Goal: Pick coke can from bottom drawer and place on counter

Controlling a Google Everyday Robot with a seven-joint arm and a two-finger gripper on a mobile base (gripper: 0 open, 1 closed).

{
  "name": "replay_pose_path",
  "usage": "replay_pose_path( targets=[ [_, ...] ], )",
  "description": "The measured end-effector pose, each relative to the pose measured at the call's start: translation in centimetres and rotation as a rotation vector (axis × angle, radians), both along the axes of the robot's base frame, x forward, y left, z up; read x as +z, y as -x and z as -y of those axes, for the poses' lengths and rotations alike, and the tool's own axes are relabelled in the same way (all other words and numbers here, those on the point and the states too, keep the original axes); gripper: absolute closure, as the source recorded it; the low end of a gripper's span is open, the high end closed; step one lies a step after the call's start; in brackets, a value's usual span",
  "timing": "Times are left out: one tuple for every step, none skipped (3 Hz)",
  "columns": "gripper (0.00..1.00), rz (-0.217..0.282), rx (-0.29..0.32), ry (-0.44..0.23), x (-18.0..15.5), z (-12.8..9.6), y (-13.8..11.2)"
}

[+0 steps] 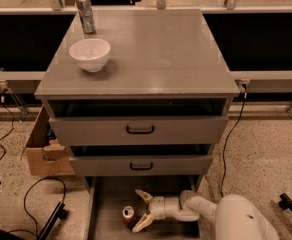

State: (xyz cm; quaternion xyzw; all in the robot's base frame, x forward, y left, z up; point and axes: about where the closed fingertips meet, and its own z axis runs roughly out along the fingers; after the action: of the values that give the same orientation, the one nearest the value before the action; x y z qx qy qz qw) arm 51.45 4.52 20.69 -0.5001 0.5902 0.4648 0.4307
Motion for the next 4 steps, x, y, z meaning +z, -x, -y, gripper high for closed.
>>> replay_pose_path(
  targets=[
    [0.02, 0.025, 0.035, -0.013, -2.0, -1.6, -0.5],
    [0.25, 0.035, 0.072, -0.027, -2.5, -3.0, -0.1],
    [0.47, 0.032, 0.08, 0.0, -2.1, -3.1, 0.5],
    [0.7, 0.042, 0.087, -0.005, 0.7, -2.5, 3.1]
  ],
)
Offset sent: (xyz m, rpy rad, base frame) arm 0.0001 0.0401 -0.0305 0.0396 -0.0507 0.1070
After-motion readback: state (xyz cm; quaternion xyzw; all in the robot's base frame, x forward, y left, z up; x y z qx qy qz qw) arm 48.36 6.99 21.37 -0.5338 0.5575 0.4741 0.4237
